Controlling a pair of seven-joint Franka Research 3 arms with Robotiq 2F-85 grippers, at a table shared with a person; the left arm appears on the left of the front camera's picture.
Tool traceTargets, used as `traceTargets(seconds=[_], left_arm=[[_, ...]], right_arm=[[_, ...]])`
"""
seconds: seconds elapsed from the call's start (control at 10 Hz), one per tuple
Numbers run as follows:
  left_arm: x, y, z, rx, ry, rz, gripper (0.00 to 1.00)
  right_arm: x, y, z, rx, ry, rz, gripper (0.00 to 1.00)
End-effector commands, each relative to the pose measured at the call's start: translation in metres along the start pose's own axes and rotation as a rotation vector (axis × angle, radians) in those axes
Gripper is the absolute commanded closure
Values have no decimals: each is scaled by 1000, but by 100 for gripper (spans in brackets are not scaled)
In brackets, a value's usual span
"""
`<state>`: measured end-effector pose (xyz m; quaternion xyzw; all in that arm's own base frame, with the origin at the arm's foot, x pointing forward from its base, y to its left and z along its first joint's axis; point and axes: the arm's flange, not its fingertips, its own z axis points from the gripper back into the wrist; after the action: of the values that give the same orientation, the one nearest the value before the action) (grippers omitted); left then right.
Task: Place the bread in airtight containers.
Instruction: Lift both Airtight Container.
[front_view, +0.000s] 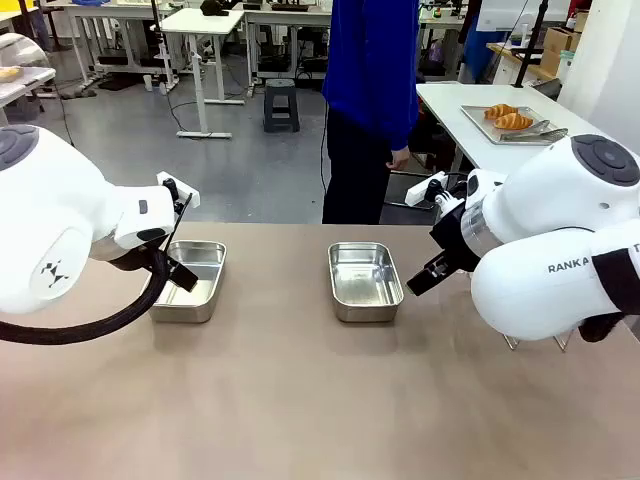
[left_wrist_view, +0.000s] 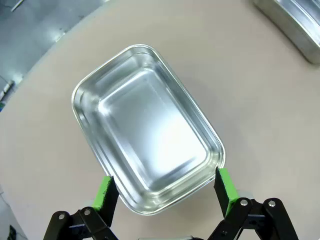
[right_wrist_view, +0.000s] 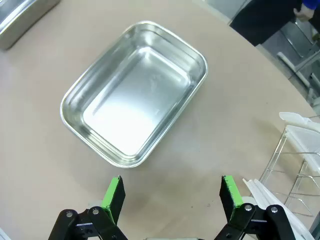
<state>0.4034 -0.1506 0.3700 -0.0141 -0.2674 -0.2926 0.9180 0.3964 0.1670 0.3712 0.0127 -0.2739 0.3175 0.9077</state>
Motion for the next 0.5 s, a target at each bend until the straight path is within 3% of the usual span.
traceTargets(seconds=[0.0,0.4], left_arm=[[0,0,0,0,0,0,0],[0,0,0,0,0,0,0]], right_arm=[[0,0,0,0,0,0,0],[0,0,0,0,0,0,0]])
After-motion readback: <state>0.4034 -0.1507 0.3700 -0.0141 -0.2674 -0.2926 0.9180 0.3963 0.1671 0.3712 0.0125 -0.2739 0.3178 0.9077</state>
